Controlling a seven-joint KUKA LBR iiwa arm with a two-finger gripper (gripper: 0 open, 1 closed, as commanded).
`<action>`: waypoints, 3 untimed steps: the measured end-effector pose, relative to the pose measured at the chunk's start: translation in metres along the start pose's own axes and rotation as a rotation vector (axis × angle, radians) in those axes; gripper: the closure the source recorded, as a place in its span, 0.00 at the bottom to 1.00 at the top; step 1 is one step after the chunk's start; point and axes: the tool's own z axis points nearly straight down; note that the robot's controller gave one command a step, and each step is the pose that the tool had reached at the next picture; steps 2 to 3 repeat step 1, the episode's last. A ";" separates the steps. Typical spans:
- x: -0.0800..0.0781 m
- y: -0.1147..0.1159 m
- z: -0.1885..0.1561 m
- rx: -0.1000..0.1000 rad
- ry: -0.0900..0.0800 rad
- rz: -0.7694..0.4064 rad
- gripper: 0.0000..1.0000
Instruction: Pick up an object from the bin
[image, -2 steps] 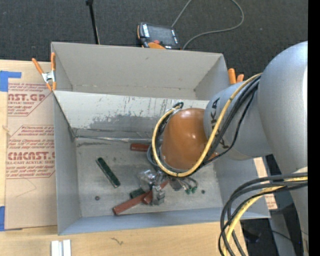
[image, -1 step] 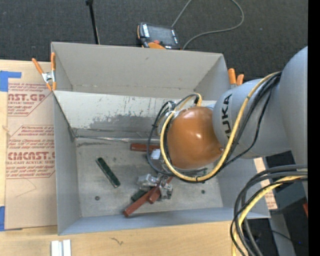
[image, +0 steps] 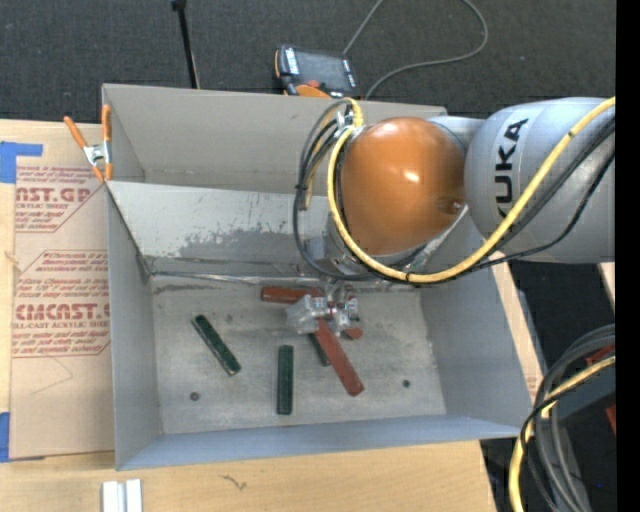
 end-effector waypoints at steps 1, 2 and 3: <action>0.003 -0.004 -0.031 -0.001 0.001 0.006 1.00; 0.003 -0.004 -0.031 -0.001 0.001 0.006 1.00; 0.003 -0.004 -0.031 -0.001 0.001 0.006 1.00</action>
Offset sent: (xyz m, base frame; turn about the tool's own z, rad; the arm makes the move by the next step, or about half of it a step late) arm 0.0030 -0.0050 0.0299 0.0039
